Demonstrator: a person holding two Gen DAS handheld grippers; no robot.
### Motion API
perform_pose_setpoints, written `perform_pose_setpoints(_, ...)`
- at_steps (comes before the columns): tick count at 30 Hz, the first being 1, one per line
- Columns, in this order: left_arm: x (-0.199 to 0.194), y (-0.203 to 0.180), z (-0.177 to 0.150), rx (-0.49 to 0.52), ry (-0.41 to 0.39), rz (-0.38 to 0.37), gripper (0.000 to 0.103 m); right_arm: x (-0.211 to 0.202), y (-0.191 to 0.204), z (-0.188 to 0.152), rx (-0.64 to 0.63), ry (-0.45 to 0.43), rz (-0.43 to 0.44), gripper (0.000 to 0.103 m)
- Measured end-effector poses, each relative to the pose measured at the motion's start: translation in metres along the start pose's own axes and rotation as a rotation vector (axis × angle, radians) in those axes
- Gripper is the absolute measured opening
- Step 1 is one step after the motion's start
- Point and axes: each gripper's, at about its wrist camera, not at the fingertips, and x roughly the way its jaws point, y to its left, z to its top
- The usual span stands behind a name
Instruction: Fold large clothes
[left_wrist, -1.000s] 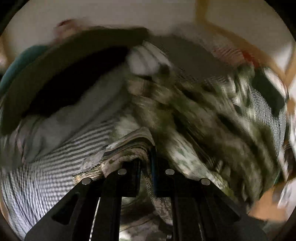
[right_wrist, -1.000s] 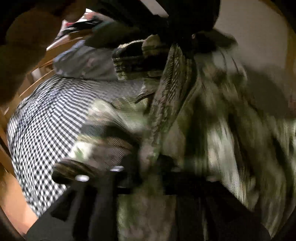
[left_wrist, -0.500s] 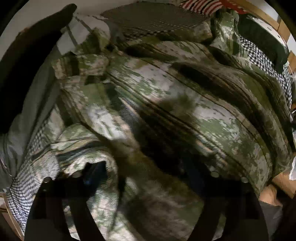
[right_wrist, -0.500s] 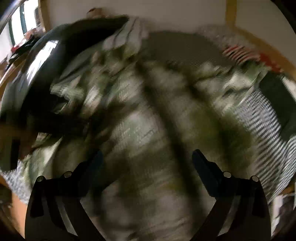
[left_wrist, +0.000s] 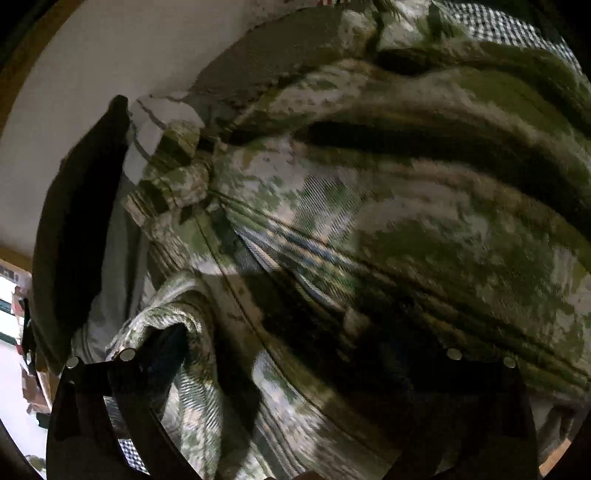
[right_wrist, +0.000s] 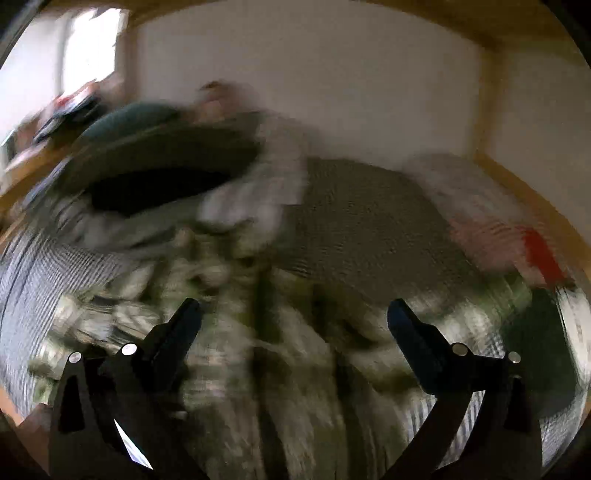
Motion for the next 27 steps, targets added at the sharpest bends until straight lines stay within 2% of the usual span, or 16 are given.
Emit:
perform_pose_setpoints(1, 0.003, -0.005, -0.001, 0.018, 0.017, 0.006, 0.097, 0.01, 0.017, 0.011, -0.072, 0.028, 0.032, 0.1)
perform_pose_setpoints(3, 0.014, -0.019, -0.003, 0.059, 0.052, 0.023, 0.097, 0.047, 0.067, 0.028, -0.244, 0.196, 0.1, 0.099)
perform_pose_setpoints(4, 0.014, -0.021, -0.003, 0.069, 0.052, 0.038, 0.097, 0.071, 0.098, 0.034, -0.303, 0.302, 0.168, 0.099)
perform_pose_setpoints(6, 0.013, -0.027, 0.001, 0.103, 0.064, 0.072, 0.097, 0.114, 0.143, 0.037, -0.306, 0.505, 0.26, 0.099)
perform_pose_setpoints(8, 0.013, -0.03, 0.003, 0.118, 0.08, 0.089, 0.097, 0.14, 0.178, 0.034, -0.357, 0.615, 0.294, 0.099)
perform_pose_setpoints(9, 0.014, -0.031, 0.005, 0.114, 0.089, 0.092, 0.097, 0.154, 0.203, 0.033, -0.424, 0.652, 0.313, 0.099)
perform_pose_setpoints(11, 0.014, -0.029, 0.006, 0.101, 0.097, 0.089, 0.097, 0.176, 0.229, 0.024, -0.509, 0.726, 0.274, 0.096)
perform_pose_setpoints(12, 0.014, -0.027, 0.006, 0.093, 0.099, 0.084, 0.097, 0.187, 0.24, 0.017, -0.577, 0.749, 0.242, 0.08)
perform_pose_setpoints(13, 0.016, -0.025, 0.006, 0.085, 0.1, 0.077, 0.097, 0.196, 0.245, 0.009, -0.615, 0.784, 0.203, 0.051)
perform_pose_setpoints(14, 0.016, -0.023, 0.006, 0.077, 0.1, 0.072, 0.097, 0.204, 0.247, 0.004, -0.632, 0.812, 0.178, 0.041)
perform_pose_setpoints(16, 0.016, -0.021, 0.005, 0.066, 0.095, 0.063, 0.097, 0.206, 0.245, 0.002, -0.651, 0.814, 0.168, 0.017)
perform_pose_setpoints(20, 0.01, -0.018, 0.0, 0.047, 0.064, 0.046, 0.097, 0.197, 0.213, 0.019, -0.513, 0.803, 0.251, 0.014)
perform_pose_setpoints(24, -0.008, -0.016, -0.013, 0.017, 0.012, 0.024, 0.097, 0.2, 0.165, 0.027, -0.347, 0.81, 0.277, 0.012)
perform_pose_setpoints(27, -0.027, -0.008, -0.024, -0.044, -0.019, -0.007, 0.097, 0.196, 0.132, 0.029, -0.21, 0.808, 0.363, 0.012)
